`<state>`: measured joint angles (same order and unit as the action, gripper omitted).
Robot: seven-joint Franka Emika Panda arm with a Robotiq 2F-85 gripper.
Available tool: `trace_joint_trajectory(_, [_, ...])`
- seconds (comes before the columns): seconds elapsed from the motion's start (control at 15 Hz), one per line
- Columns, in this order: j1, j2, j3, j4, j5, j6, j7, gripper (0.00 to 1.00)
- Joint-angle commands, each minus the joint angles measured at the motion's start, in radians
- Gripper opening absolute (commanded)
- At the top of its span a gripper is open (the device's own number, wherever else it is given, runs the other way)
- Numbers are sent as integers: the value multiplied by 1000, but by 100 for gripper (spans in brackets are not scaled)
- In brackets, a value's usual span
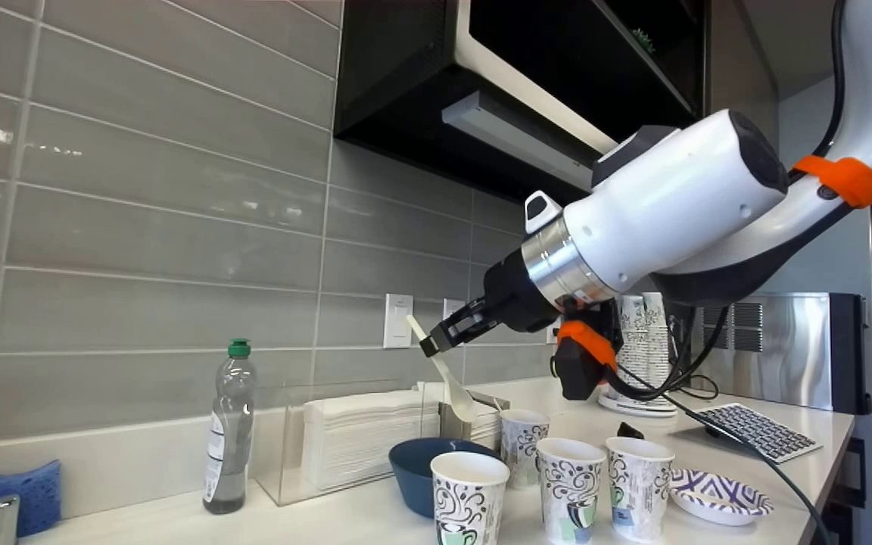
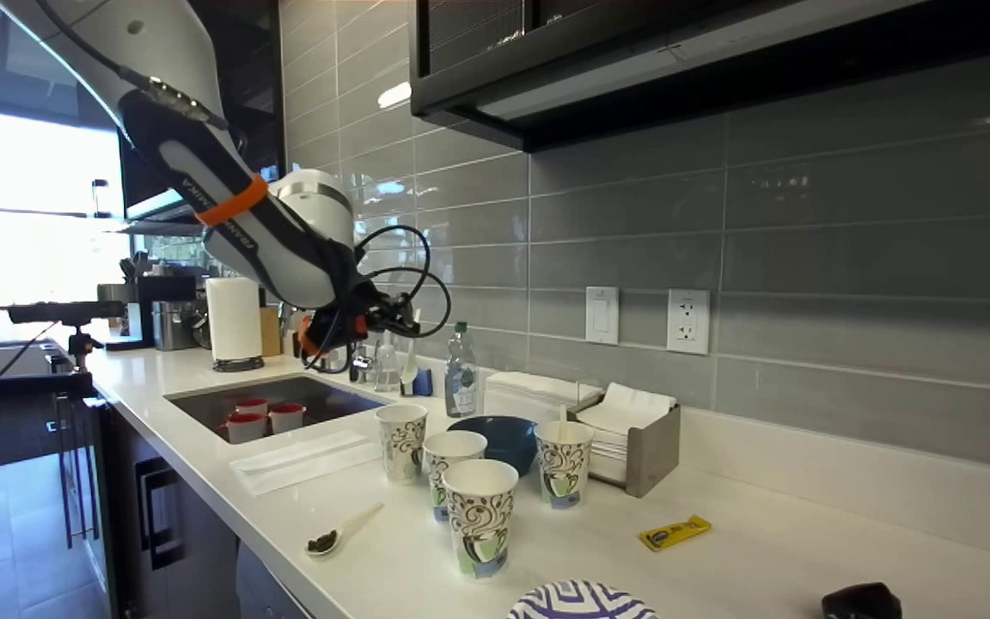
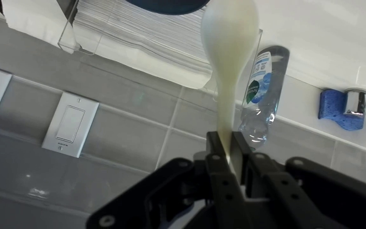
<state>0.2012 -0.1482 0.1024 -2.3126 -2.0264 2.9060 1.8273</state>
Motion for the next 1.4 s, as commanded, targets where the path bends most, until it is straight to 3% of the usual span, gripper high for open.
trace_joint_trajectory(0.0, [-21, -24, -8, -23, 239, 79, -274, 3])
trace_joint_trajectory(0.33, [-13, 46, 8, -87, 617, 109, -638, 3])
trace_joint_trajectory(0.6, [71, -11, 20, -114, 931, -106, -951, 3])
trace_joint_trajectory(0.67, [50, -31, 67, -95, 997, -171, -1026, 3])
trace_joint_trajectory(0.93, [62, -101, 121, 16, 1235, -375, -1301, 3])
trace_joint_trajectory(1.13, [44, -124, 149, 87, 1321, -460, -1407, 3])
trace_joint_trajectory(1.33, [61, -110, 142, 116, 1484, -473, -1528, 3])
